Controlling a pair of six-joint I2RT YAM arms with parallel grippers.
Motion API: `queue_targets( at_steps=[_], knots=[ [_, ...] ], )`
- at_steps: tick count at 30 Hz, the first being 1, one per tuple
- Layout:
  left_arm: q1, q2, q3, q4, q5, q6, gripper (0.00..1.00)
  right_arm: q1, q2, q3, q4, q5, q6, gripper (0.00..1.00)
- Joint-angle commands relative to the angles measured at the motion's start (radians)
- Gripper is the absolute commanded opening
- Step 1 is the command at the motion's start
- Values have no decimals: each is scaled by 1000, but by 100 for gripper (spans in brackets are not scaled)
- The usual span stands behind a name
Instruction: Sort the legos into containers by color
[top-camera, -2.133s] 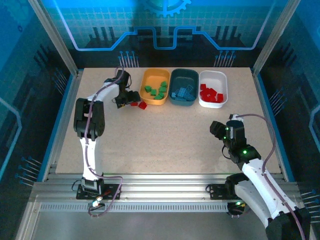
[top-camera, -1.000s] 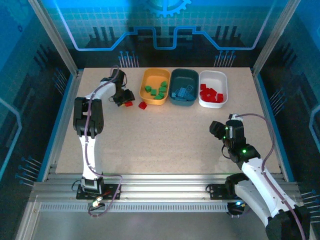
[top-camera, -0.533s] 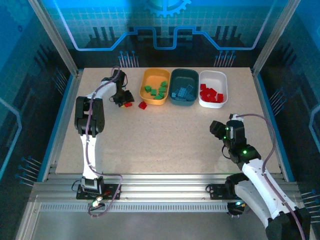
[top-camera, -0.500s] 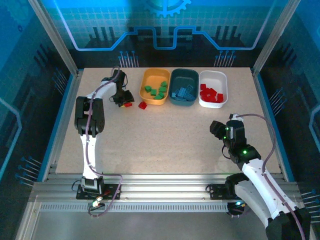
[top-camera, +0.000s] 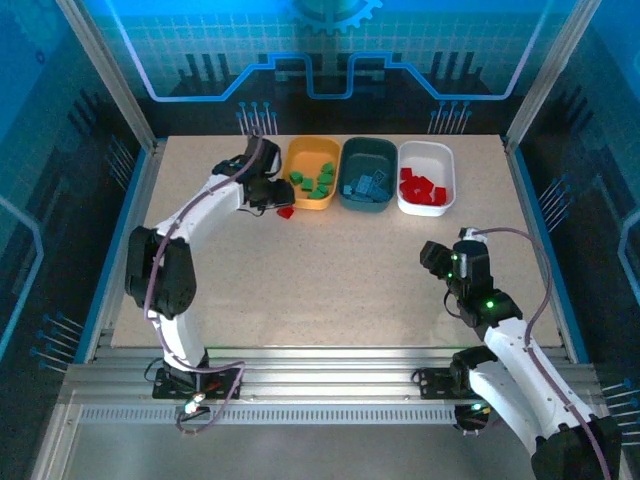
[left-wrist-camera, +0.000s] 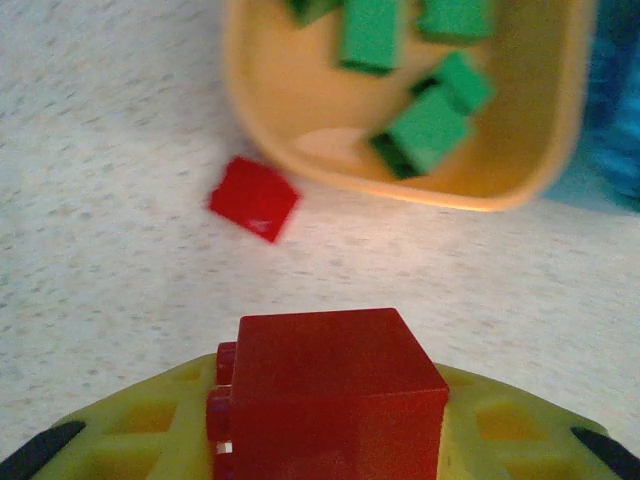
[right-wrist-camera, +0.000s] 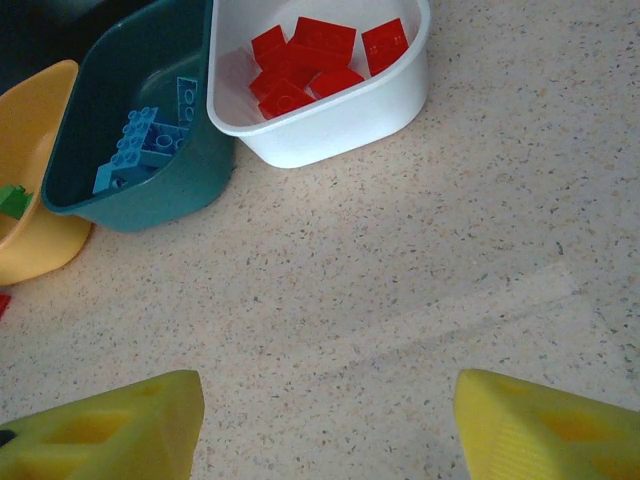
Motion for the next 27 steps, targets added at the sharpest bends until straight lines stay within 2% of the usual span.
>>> queue_targets(
  at_steps=[1, 4, 7, 10, 14, 17, 20, 27],
  knots=[
    [-92, 10, 54, 33, 19, -47, 31, 3, -12, -2, 15, 25, -6, 68],
    [-188, 112, 169, 87, 107, -62, 31, 3, -18, 11, -30, 73, 27, 67],
    [-259, 291, 321, 186, 239, -78, 30, -13, -60, 12, -99, 149, 75, 67],
    [-312, 483, 536, 242, 346, -121, 29, -46, -116, -8, -107, 135, 86, 67],
    [-368, 677, 797, 317, 337, -135, 32, -75, -149, -5, -154, 147, 122, 66],
    [-376, 792, 943, 378, 318, -204, 33, -125, -236, -34, -171, 120, 148, 66],
    [-379, 848, 979, 457, 265, -227, 34, -159, -293, -52, -170, 88, 150, 66],
    [-376, 903, 1022, 438, 211, -170, 34, -155, -229, -53, -129, 29, 149, 66]
  ],
)
